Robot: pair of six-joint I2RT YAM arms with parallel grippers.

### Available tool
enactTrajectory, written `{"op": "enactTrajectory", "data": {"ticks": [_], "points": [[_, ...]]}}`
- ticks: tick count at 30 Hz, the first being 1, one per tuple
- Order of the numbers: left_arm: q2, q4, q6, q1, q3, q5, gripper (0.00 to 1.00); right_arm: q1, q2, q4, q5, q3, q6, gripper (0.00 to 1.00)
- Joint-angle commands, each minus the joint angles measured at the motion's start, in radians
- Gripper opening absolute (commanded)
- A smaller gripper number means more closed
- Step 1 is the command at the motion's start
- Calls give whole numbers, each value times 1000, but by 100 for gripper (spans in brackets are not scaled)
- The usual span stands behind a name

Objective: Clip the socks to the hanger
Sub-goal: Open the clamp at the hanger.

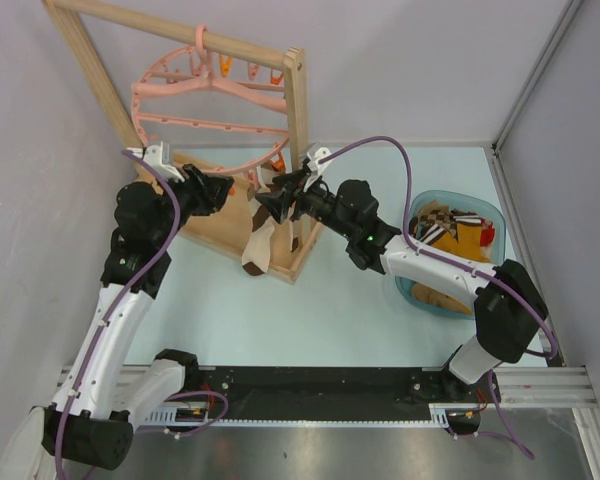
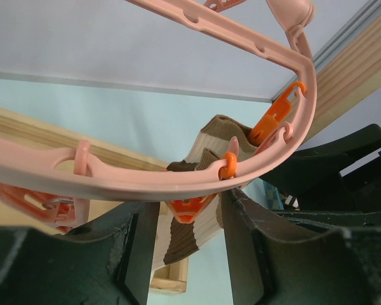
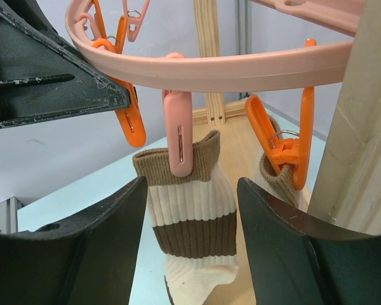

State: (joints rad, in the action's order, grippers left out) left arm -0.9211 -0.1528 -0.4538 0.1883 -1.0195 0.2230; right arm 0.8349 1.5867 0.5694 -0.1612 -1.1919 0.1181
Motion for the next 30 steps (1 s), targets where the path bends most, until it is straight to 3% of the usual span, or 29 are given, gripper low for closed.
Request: {"op": "enactTrajectory", "data": {"ticks": [1,12,20,25,30], "points": [[-7,1,35,17,-65,-51,47,6,-45,20,19,-2,-17,64],[-19,-42,59,43,-94,-105,36,7,-48,11,17,2,-18,64],[-19,-50,67,57,-91,-122,14,15,-117,-68,49,43,-34,64],[-15,-60,81,65,-90,-154,0,17,-217,-291,153,58,-63,64],[-15,-76,87,85,-88,-208,0,-32,-361,-641,382,60,-48,66]]}}
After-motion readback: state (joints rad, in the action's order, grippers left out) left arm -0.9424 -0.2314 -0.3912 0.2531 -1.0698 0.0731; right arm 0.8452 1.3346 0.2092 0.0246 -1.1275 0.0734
